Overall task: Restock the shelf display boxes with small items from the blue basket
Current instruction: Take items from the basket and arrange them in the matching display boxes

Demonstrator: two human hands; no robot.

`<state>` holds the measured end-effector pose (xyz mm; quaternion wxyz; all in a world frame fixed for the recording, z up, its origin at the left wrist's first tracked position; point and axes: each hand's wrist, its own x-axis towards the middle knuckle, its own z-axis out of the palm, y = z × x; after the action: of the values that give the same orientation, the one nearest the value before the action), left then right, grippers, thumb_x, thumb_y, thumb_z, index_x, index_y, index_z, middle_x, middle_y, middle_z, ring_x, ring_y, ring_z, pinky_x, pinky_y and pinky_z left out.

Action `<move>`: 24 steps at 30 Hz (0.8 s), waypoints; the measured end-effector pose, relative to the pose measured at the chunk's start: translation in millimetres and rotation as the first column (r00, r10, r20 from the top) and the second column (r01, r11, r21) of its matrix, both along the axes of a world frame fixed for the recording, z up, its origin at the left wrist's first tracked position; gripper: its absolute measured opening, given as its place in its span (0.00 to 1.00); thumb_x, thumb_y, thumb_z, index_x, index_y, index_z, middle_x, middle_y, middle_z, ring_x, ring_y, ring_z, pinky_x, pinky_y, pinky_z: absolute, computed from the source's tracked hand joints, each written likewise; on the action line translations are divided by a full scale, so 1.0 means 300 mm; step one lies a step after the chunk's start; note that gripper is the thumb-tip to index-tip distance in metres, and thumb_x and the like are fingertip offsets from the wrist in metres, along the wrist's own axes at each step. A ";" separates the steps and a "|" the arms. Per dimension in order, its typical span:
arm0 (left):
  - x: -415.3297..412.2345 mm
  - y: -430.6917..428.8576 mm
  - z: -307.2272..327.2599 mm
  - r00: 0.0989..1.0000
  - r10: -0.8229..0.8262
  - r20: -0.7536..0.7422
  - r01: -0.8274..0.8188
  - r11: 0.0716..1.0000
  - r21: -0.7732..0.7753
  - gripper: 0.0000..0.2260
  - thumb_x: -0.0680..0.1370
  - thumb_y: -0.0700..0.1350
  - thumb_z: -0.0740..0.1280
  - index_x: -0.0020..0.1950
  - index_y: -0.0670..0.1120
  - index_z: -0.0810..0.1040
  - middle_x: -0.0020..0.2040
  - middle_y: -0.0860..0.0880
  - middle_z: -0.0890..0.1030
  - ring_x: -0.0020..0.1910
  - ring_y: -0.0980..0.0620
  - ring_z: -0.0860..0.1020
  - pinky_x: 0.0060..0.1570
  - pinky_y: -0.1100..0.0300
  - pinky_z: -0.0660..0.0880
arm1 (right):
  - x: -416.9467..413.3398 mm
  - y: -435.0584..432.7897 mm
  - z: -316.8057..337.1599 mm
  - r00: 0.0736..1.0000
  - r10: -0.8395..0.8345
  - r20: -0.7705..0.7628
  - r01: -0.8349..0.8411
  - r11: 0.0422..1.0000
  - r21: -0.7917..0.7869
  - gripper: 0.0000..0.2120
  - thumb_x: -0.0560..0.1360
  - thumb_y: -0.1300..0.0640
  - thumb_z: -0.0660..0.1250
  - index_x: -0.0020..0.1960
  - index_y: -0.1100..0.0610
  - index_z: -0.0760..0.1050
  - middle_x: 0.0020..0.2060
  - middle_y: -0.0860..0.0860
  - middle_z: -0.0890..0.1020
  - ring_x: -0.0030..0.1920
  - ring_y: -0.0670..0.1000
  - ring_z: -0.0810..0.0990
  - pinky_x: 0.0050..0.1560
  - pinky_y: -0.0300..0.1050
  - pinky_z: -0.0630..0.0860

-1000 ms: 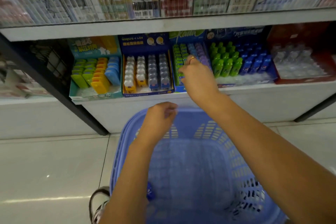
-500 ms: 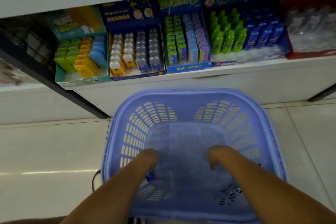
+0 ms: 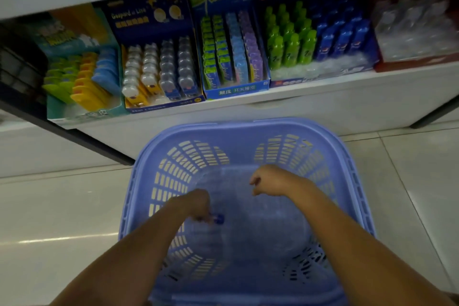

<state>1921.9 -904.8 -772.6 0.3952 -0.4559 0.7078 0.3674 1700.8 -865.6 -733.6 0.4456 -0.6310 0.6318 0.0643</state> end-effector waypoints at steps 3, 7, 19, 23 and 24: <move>-0.064 -0.054 0.107 0.892 0.276 -0.359 -0.321 0.944 -0.072 0.10 0.69 0.46 0.76 0.43 0.41 0.82 0.30 0.46 0.79 0.26 0.57 0.75 0.31 0.68 0.72 | -0.048 -0.002 0.070 0.978 -0.154 0.137 0.156 0.988 -0.007 0.20 0.72 0.58 0.71 0.63 0.57 0.76 0.59 0.53 0.80 0.59 0.51 0.78 0.55 0.39 0.71; -0.172 -0.089 0.309 0.639 0.400 -0.656 -0.538 0.843 -0.009 0.10 0.69 0.47 0.76 0.46 0.43 0.82 0.32 0.50 0.81 0.29 0.58 0.77 0.30 0.66 0.74 | -0.101 0.006 0.209 0.755 -0.408 0.513 0.507 0.860 -0.061 0.14 0.71 0.63 0.73 0.56 0.58 0.80 0.48 0.54 0.83 0.42 0.46 0.82 0.44 0.35 0.78; -0.383 -0.055 0.719 0.016 0.457 -0.889 -0.629 0.696 0.347 0.04 0.76 0.42 0.69 0.43 0.45 0.83 0.34 0.49 0.84 0.33 0.55 0.81 0.36 0.66 0.78 | -0.265 0.051 0.528 0.341 -0.311 0.887 0.793 0.603 -0.093 0.06 0.71 0.64 0.69 0.47 0.56 0.80 0.36 0.50 0.85 0.37 0.48 0.84 0.39 0.34 0.78; -0.457 -0.046 0.751 -0.167 0.457 -0.874 -0.629 0.633 0.451 0.04 0.75 0.36 0.68 0.47 0.41 0.82 0.36 0.48 0.85 0.36 0.53 0.83 0.39 0.66 0.79 | -0.300 0.068 0.536 0.258 -0.312 0.914 0.843 0.536 -0.055 0.06 0.74 0.64 0.67 0.48 0.56 0.80 0.37 0.51 0.85 0.38 0.48 0.84 0.41 0.35 0.79; -0.476 -0.042 0.755 -0.195 0.461 -0.866 -0.636 0.612 0.469 0.04 0.74 0.37 0.69 0.48 0.41 0.81 0.37 0.46 0.85 0.37 0.52 0.83 0.39 0.65 0.79 | -0.307 0.073 0.537 0.252 -0.312 0.916 0.849 0.525 -0.055 0.06 0.74 0.64 0.67 0.49 0.57 0.80 0.37 0.51 0.86 0.39 0.48 0.84 0.42 0.35 0.79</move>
<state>1779.2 -917.6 -546.0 -0.3942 -0.3877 0.5258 0.6463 1608.6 -843.7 -572.4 0.4681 -0.3746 0.5243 -0.6047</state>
